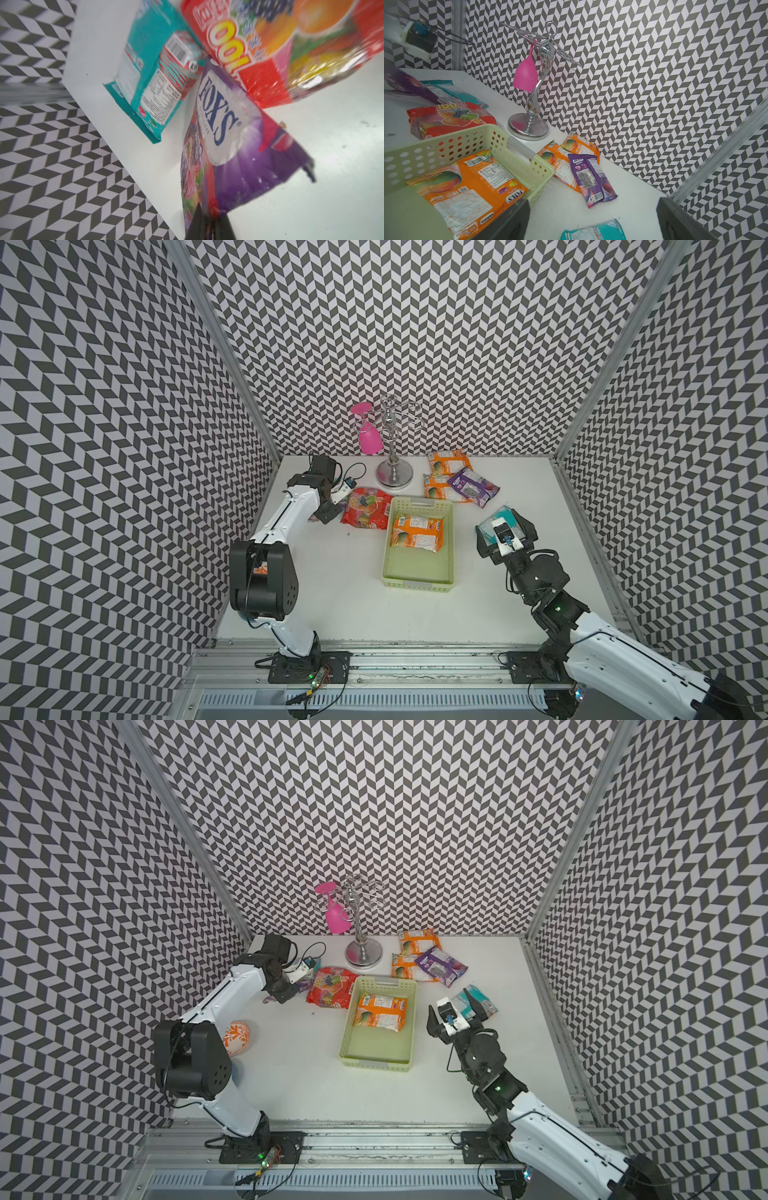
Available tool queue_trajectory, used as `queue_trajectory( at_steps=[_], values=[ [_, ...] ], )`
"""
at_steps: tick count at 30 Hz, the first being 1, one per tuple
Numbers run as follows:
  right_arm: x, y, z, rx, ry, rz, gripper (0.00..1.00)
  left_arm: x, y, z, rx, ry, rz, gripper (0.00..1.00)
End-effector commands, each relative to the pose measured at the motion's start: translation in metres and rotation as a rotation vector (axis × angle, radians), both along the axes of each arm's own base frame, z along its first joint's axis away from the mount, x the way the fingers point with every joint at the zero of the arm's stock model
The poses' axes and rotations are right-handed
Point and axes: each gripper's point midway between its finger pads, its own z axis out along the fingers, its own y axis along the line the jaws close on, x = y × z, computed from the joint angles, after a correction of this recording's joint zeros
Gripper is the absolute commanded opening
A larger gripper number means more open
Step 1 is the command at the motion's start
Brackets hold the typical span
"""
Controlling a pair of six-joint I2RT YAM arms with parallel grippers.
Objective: Put the candies in the basket
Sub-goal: Pick up the candy at the center of the board.
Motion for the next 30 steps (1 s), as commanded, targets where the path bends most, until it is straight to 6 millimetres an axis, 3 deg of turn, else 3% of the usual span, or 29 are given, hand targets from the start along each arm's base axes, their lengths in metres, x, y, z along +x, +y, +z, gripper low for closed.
queue_trajectory(
  at_steps=[1,6,10,23,30],
  values=[
    [0.000,-0.003,0.014,0.038,-0.053,-0.011,0.99,-0.006,-0.037,0.053,-0.158,-0.065,-0.113,0.00],
    [0.000,-0.005,0.013,0.036,-0.052,-0.021,0.99,-0.010,-0.070,0.102,-0.248,-0.128,-0.222,0.00],
    [0.002,-0.009,0.012,0.029,-0.048,-0.047,0.99,-0.029,-0.095,0.118,-0.312,-0.138,-0.361,0.00],
    [0.001,-0.010,0.016,0.043,-0.061,-0.043,0.99,-0.065,-0.173,0.114,-0.385,-0.084,-0.479,0.00],
    [0.001,-0.008,0.016,0.048,-0.059,-0.029,0.99,-0.106,-0.216,0.104,-0.445,0.014,-0.558,0.00]
  ],
)
